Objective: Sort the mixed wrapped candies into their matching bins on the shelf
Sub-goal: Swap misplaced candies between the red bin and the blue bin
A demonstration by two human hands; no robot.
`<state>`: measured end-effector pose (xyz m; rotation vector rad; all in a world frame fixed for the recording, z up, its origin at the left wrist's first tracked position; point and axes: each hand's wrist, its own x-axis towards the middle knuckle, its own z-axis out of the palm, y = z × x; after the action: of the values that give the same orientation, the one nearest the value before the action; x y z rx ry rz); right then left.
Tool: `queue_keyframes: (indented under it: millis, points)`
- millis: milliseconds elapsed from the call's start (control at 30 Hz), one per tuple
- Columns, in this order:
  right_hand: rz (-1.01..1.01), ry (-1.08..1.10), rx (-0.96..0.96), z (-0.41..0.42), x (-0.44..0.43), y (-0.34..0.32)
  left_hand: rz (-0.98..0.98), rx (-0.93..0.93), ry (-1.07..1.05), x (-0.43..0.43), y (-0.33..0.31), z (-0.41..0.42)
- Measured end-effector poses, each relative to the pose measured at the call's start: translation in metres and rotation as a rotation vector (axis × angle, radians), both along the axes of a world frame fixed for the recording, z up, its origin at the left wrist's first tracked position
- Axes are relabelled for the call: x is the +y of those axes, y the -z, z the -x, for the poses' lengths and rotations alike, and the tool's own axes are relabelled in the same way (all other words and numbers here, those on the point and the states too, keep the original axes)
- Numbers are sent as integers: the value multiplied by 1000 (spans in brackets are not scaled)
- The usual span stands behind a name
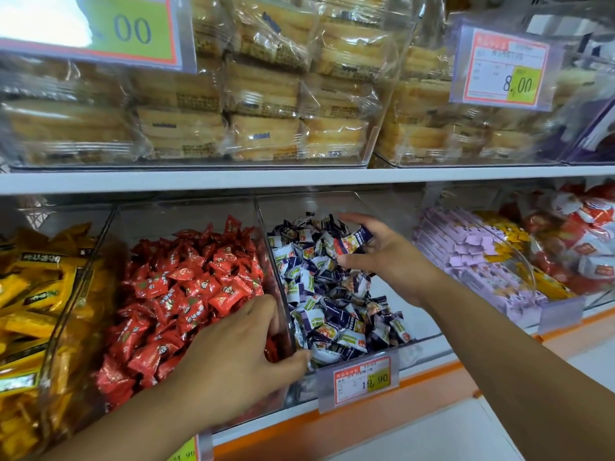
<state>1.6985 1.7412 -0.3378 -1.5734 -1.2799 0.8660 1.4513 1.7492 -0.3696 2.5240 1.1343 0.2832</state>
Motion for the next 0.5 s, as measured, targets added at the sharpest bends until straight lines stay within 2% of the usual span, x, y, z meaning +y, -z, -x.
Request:
queue_keyframes:
  millis: [267,367,500]
  points:
    - [114,-52,53,17,-2,2,9,-13,-10,-1,0,0]
    - [195,-28,-84,5,-4,2,12,-21,-4,0,1,1]
    - [144,-14,-273,-9,-6,3,1,-23,1,2,3,1]
